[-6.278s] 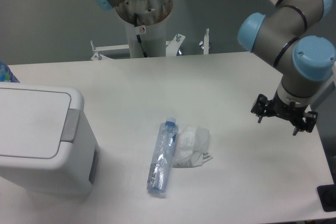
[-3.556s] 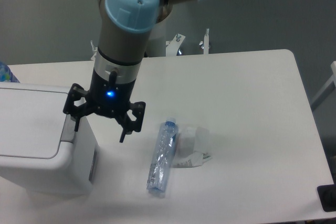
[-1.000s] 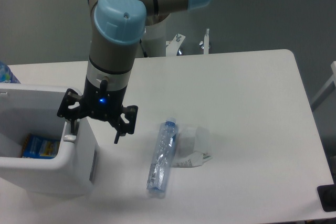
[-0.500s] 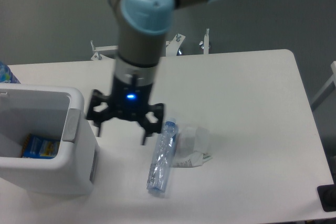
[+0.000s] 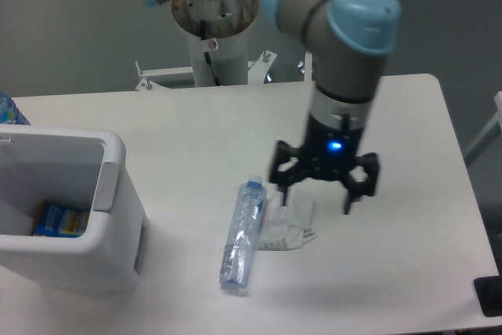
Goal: Open the trash can
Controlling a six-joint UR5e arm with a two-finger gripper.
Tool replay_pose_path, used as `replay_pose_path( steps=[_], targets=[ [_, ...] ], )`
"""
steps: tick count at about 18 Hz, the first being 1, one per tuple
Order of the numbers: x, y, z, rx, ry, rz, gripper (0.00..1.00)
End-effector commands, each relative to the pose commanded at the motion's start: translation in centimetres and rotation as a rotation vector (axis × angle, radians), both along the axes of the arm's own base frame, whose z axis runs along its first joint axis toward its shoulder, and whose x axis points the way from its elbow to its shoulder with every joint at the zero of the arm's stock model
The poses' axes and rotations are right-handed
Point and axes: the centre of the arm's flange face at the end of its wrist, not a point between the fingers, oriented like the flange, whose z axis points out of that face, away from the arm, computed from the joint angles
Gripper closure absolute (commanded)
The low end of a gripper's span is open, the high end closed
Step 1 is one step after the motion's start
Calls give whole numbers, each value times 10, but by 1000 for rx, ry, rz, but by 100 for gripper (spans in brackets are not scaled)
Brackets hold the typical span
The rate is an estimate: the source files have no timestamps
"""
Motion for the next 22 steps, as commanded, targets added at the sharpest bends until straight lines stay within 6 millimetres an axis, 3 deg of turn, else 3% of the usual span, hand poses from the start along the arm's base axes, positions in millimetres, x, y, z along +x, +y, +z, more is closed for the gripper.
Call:
replay_pose_path(
  steps=[2,6,22],
  targets=[
    [-18,-16,-13,-42,18,-32,0],
    [-40,-26,-43,-140,39,-93,0],
    [-38,-25,-59,-204,46,-138,0]
  ],
)
